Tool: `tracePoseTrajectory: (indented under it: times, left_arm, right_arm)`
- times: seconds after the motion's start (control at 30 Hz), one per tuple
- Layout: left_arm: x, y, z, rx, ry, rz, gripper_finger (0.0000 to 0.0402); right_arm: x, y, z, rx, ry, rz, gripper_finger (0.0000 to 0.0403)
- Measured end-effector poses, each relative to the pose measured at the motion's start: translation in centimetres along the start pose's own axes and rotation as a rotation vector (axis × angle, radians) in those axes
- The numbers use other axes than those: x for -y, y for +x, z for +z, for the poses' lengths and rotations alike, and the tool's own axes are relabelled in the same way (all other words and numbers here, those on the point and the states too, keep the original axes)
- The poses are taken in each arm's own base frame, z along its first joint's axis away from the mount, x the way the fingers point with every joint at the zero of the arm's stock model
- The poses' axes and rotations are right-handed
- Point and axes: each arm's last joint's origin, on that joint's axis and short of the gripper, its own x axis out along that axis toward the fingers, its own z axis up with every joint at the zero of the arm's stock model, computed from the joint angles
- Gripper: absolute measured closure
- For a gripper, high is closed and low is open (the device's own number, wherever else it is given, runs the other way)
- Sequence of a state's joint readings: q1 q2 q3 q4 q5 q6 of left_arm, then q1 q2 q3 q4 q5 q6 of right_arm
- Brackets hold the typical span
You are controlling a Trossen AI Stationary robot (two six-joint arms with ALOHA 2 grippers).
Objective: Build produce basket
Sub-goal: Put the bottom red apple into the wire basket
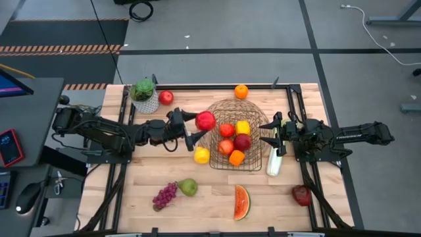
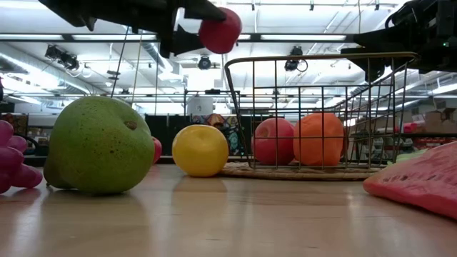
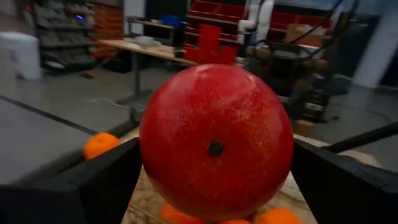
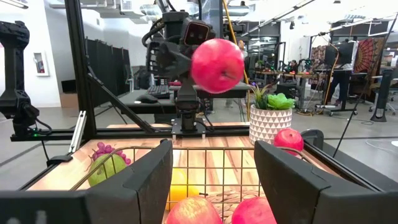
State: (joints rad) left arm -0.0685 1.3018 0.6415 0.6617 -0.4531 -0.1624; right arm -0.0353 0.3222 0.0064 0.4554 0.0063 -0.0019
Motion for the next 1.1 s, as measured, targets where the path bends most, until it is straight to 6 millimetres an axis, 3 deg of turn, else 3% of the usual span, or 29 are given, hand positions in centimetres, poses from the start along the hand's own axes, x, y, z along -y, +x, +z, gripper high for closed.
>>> tracePoseTrajectory:
  times: [0.47,1.1]
  left_arm:
    - [0.2,0.7,-0.4,-0.061,0.217,0.02,0.0005]
    - [5.9,7.4,-1.7,-0.272,0.315,-0.027,0.0005]
  right_arm:
    - [0.0,0.0,0.0,0.0,0.0,0.0,0.0172]
    - [0.0,0.0,0.1,0.005,0.0,0.0,0.0172]
